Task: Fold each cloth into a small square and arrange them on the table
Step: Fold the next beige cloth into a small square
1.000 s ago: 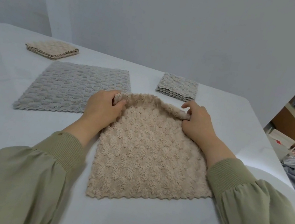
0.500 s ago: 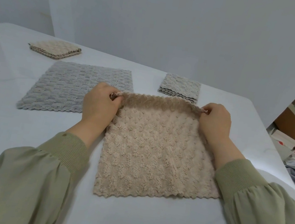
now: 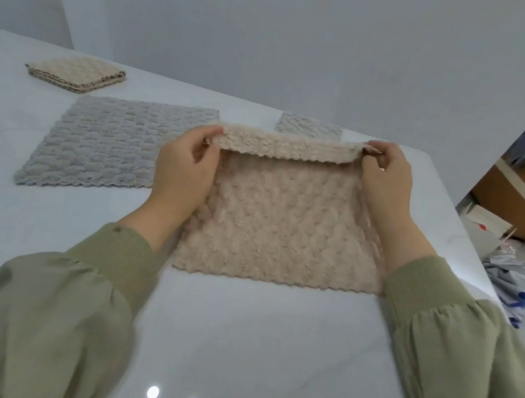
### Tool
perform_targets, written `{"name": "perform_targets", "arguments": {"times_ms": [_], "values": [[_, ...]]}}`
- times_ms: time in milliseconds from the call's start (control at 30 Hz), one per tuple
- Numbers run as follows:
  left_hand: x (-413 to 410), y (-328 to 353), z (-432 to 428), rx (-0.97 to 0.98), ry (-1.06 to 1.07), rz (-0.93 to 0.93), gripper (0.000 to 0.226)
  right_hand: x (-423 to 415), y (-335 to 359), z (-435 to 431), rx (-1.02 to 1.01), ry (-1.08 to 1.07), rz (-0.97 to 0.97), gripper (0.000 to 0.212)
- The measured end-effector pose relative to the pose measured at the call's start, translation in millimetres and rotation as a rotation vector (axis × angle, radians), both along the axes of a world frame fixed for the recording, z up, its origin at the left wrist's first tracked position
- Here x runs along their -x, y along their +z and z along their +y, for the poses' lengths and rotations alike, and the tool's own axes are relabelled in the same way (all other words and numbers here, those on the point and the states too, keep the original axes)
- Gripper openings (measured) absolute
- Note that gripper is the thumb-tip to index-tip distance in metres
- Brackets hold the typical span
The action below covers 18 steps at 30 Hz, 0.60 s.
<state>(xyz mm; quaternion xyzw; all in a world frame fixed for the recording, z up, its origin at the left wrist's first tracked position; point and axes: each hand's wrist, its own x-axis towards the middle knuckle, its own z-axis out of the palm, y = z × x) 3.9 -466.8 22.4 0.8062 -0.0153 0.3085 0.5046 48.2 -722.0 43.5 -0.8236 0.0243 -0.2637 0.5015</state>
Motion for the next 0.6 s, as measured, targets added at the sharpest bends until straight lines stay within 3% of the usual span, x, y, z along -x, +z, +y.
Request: {"name": "perform_targets", "arguments": {"times_ms": [133, 267, 467, 533, 600], "values": [[11, 4, -16, 0.137, -0.123, 0.061, 0.029, 23, -3, -8, -0.055, -0.093, -0.156, 0.014], [17, -1, -25, 0.287, -0.128, 0.155, 0.020, 49, -24, -14, -0.001, -0.172, -0.116, 0.008], [35, -2, -27, 0.435, 0.006, 0.263, 0.024, 94, -23, -14, -0.115, -0.243, -0.075, 0.015], [42, -3, -26, 0.332, 0.041, 0.293, 0.026, 108, -24, -17, -0.041, -0.260, -0.030, 0.018], [49, -6, -23, -0.111, 0.109, 0.315, 0.032, 113, -28, -23, 0.201, -0.225, 0.075, 0.014]]}}
